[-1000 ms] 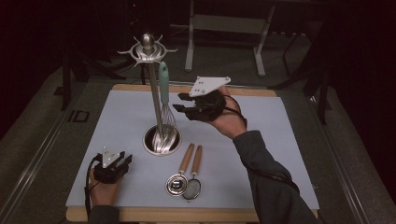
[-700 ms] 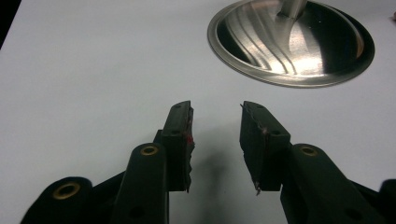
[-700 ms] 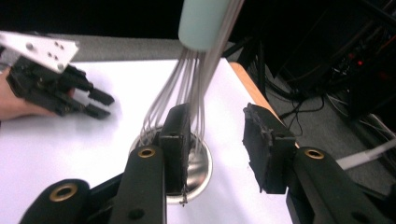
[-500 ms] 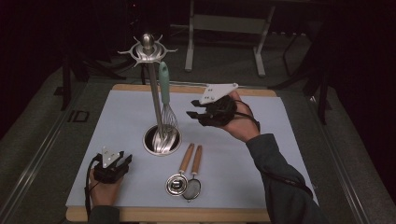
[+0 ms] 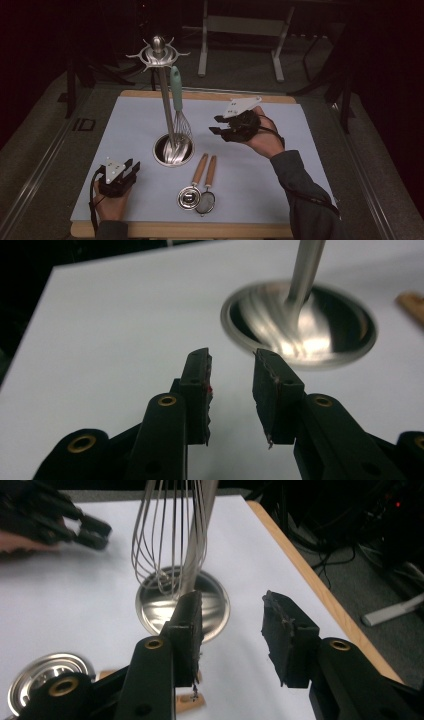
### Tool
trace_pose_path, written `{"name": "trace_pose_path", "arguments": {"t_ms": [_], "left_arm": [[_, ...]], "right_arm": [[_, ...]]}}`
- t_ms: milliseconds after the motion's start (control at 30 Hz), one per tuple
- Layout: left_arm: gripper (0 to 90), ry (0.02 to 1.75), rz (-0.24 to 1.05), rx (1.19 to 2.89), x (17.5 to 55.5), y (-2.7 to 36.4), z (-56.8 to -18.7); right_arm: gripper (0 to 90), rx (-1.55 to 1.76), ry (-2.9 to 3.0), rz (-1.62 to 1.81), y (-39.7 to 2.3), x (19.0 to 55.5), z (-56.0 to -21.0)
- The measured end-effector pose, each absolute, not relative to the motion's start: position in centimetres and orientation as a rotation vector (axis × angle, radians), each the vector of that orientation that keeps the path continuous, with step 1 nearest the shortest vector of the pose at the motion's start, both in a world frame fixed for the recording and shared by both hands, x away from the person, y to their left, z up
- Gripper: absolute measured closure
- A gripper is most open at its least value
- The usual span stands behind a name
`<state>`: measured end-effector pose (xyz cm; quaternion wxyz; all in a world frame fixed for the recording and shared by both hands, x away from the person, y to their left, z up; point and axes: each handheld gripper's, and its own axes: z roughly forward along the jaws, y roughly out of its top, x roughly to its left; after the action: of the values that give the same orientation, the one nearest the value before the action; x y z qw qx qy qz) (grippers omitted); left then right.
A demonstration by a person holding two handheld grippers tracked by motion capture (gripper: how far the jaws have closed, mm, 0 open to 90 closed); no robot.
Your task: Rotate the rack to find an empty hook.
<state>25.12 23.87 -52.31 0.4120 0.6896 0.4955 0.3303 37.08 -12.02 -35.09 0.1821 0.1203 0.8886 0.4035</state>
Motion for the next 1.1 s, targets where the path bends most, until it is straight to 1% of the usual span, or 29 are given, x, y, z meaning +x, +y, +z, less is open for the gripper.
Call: {"name": "trace_pose_path", "arguments": {"t_ms": [133,233,367,700,733,867,1000,1100], "left_arm": [[72.2,1.202,0.825,1.692,24.7,23.4,-50.8],[72.3,1.177,0.824,1.666,24.6,23.0,-49.5],[72.9,1.131,0.817,1.589,24.5,22.7,-47.6],[80.5,1.021,0.85,1.488,24.4,21.4,-43.0],[83.0,1.013,0.849,1.474,24.5,21.3,-42.5],[90.0,0.991,0.842,1.444,24.7,21.1,-41.1],[90.0,0.971,0.846,1.416,24.8,20.8,-40.0],[90.0,0.958,0.853,1.392,24.9,20.7,-39.3]], "right_arm": [[61.9,0.378,2.521,1.131,-12.6,37.1,-35.7],[62.3,0.402,2.534,1.136,-12.9,37.3,-36.2],[63.6,0.456,2.548,1.102,-13.4,37.2,-37.0],[63.2,0.531,2.535,1.068,-14.8,36.8,-38.9],[64.7,0.54,2.537,1.058,-15.1,36.7,-39.5],[65.6,0.557,2.555,1.012,-15.5,36.5,-41.1],[65.1,0.613,2.553,1.015,-16.2,36.5,-42.3],[65.1,0.735,2.539,1.084,-17.2,36.3,-43.0]]}}
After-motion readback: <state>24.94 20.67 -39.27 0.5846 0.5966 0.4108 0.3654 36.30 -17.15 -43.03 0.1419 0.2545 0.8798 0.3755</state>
